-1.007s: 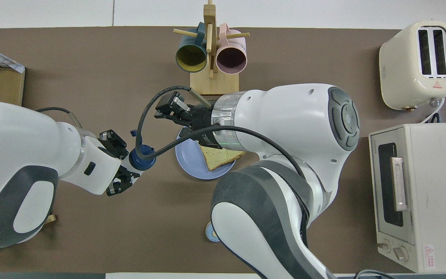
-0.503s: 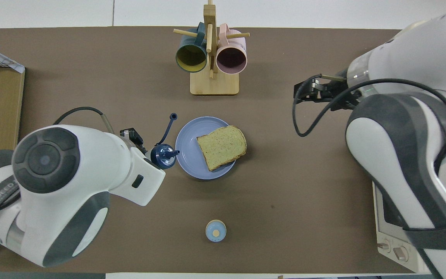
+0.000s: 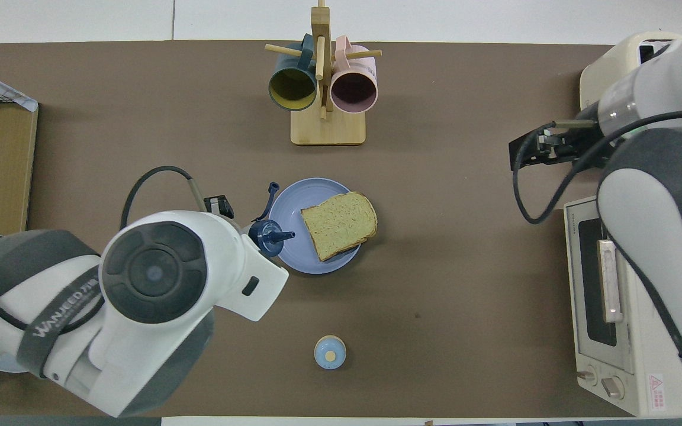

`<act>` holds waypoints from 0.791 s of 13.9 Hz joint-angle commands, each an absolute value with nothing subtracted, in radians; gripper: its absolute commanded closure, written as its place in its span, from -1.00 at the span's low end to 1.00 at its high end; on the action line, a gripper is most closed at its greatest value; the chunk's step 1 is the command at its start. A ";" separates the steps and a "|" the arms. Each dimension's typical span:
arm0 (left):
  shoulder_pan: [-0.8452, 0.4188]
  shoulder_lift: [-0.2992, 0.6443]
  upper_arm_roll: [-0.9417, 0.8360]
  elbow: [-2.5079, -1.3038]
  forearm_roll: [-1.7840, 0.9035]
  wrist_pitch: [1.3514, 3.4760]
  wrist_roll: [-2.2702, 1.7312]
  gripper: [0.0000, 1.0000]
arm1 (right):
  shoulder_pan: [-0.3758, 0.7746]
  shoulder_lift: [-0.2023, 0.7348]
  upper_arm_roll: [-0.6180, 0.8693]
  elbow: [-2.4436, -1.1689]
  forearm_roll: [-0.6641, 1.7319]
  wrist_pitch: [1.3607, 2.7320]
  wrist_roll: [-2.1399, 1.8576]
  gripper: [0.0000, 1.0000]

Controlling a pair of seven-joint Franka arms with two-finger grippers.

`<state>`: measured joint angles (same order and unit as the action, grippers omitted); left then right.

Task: Put bread on plate and add seasoning
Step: 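Withdraw the right gripper while the left gripper moves the bottle over bread, then tilt and shake the bottle over the bread with the left gripper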

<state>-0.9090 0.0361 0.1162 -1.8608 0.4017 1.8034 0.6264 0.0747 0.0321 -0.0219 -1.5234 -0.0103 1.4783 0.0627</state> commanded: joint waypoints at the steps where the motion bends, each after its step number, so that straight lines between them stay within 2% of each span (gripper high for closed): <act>1: -0.977 0.133 0.124 -1.754 0.513 1.695 0.578 1.00 | 0.045 0.041 -0.014 -1.542 -0.037 1.485 0.034 -1.00; 3: -1.012 0.179 0.124 -1.723 0.580 1.632 0.575 1.00 | 0.025 0.054 -0.005 -1.528 -0.034 1.482 0.032 -1.00; 7: -1.089 0.343 0.124 -1.628 0.746 1.484 0.549 1.00 | 0.005 0.022 -0.015 -1.583 -0.021 1.486 -0.098 -1.00; 9: -1.114 0.377 0.124 -1.623 0.837 1.442 0.549 1.00 | 0.005 0.009 -0.015 -1.589 -0.021 1.483 -0.094 -1.00; 11: -1.130 0.399 0.124 -1.623 0.915 1.407 0.549 1.00 | 0.006 -0.040 -0.014 -1.647 -0.021 1.485 -0.092 -1.00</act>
